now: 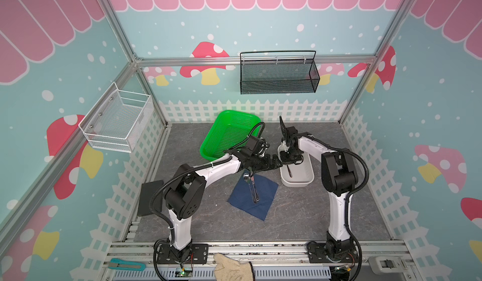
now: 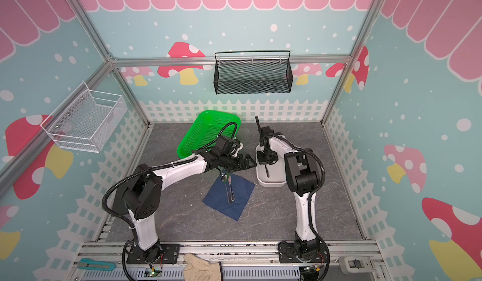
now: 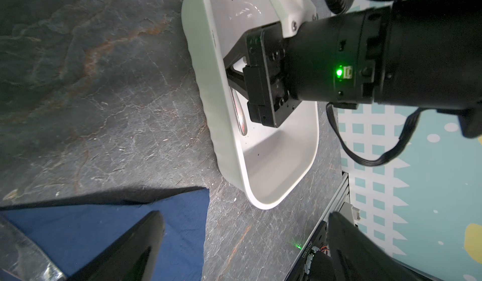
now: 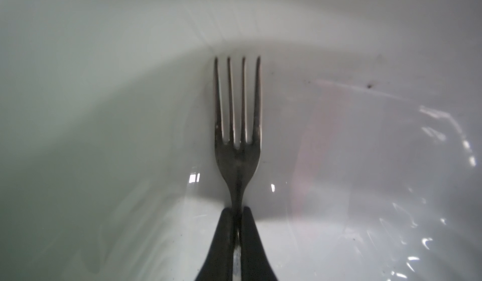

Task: Place the utensils on the paper napkin and roll it up
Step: 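Lower the right gripper into the white tray and grasp the fork handle, then lift the fork and carry it over the blue napkin with the right gripper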

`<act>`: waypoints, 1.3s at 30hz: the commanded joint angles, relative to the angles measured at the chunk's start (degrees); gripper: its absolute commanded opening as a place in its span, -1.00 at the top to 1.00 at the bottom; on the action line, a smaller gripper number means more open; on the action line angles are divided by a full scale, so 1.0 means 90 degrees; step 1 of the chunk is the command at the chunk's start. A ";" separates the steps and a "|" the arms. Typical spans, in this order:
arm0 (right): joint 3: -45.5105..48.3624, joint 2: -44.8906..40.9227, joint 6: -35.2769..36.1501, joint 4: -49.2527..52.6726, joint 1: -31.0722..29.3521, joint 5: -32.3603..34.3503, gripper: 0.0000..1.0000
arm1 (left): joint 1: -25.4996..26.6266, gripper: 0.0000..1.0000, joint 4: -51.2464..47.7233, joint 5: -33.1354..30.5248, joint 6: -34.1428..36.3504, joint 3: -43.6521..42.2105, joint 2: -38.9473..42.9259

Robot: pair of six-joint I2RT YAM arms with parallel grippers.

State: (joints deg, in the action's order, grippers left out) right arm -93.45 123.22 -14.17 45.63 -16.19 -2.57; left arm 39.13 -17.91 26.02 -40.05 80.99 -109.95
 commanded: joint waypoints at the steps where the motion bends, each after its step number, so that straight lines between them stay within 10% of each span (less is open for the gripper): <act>1: 0.0149 -0.0020 -0.0014 0.0277 0.0011 -0.0091 0.87 | -0.0016 -1.00 -0.0256 0.0043 0.0183 0.0091 0.0186; 39: 0.0522 -0.2216 -0.0201 0.0624 -0.0059 -0.1313 0.85 | -0.0011 -1.00 0.0125 -0.0437 0.0056 -0.0914 0.1039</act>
State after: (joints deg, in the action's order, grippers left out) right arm -89.45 105.91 -15.59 49.78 -15.88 -11.25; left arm 39.13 -18.04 23.77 -39.68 73.89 -103.00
